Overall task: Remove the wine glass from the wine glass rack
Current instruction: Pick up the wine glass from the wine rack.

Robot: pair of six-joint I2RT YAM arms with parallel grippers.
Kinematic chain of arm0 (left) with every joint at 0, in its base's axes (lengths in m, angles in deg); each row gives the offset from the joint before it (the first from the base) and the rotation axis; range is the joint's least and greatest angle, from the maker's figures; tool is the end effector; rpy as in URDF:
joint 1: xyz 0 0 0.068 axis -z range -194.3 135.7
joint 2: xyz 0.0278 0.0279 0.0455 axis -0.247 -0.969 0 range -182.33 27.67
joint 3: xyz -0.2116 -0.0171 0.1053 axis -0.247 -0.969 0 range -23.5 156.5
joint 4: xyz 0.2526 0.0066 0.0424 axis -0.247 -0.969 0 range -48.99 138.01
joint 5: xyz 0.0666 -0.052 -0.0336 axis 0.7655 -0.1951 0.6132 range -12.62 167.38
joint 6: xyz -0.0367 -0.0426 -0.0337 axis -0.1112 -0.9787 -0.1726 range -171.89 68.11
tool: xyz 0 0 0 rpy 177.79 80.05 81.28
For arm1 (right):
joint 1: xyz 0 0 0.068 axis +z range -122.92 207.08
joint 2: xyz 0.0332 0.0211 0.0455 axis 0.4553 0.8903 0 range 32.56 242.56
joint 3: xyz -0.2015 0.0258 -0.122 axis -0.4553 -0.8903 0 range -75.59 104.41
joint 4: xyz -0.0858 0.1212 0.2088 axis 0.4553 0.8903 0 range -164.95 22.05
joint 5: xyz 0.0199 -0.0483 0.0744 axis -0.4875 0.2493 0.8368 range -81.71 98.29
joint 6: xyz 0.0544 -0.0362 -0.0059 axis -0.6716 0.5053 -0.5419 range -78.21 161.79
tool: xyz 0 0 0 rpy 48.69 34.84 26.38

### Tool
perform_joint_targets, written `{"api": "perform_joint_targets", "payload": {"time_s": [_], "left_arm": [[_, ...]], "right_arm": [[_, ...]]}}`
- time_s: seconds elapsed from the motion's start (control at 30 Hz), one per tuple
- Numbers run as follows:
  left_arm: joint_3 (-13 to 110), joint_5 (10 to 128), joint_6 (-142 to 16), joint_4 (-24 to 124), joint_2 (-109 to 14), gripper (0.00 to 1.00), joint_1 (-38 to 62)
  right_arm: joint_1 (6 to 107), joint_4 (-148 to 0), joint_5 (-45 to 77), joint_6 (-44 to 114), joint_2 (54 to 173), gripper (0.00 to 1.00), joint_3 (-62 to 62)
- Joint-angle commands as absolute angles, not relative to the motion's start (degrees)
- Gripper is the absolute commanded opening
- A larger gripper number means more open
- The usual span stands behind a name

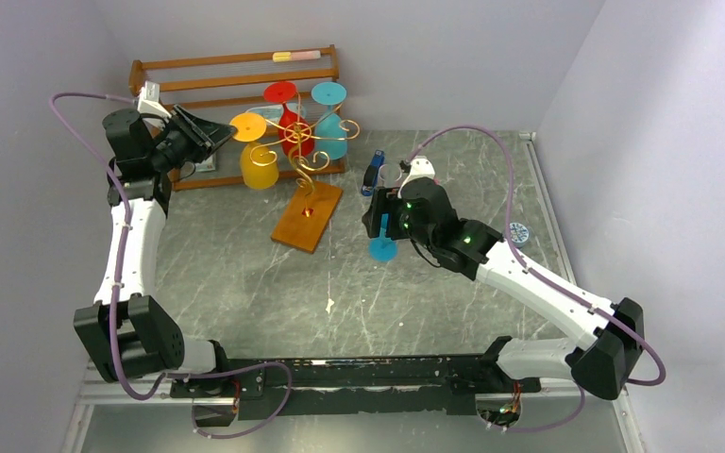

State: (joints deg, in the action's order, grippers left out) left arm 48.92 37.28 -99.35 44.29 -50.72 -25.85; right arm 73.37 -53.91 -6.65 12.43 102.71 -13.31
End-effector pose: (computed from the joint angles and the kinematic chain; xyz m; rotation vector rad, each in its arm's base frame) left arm 0.3306 0.0336 0.3513 -0.3907 1.7781 -1.0565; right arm 0.2147 0.2053 0.2936 -0.1480 2.0967 0.5413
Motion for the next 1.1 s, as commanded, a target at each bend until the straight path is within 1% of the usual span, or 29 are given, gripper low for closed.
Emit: {"api": "perform_joint_targets", "payload": {"time_s": [0.0, 0.1, 0.17, 0.33, 0.43, 0.7, 1.07], "left_arm": [[49.92, 35.27, -101.02, 47.35, -51.56, 0.28, -26.48], [49.66, 33.92, -101.63, 48.80, -52.08, 0.23, -26.43], [49.41, 33.79, -101.61, 48.67, -52.00, 0.21, -26.49], [48.96, 34.05, -101.67, 48.58, -51.44, 0.09, -26.44], [48.65, 33.70, -102.59, 49.13, -51.42, 0.05, -26.45], [48.36, 32.07, -106.97, 52.46, -51.48, 0.05, -26.52], [44.81, 30.19, -117.91, 58.69, -51.31, 0.05, -26.99]], "right_arm": [[73.14, -54.03, -7.51, 13.05, 101.49, 0.77, -11.78], [73.14, -54.04, -7.30, 12.72, 101.52, 0.77, -11.80], [73.18, -54.12, -7.04, 12.46, 101.40, 0.77, -11.91], [73.07, -54.32, -6.74, 11.85, 100.74, 0.77, -12.69], [73.05, -54.40, -6.97, 11.84, 100.42, 0.77, -13.00], [73.05, -54.10, -7.35, 11.49, 99.81, 0.77, -13.41], [73.05, -53.92, -7.53, 11.49, 99.41, 0.77, -13.47]]}}
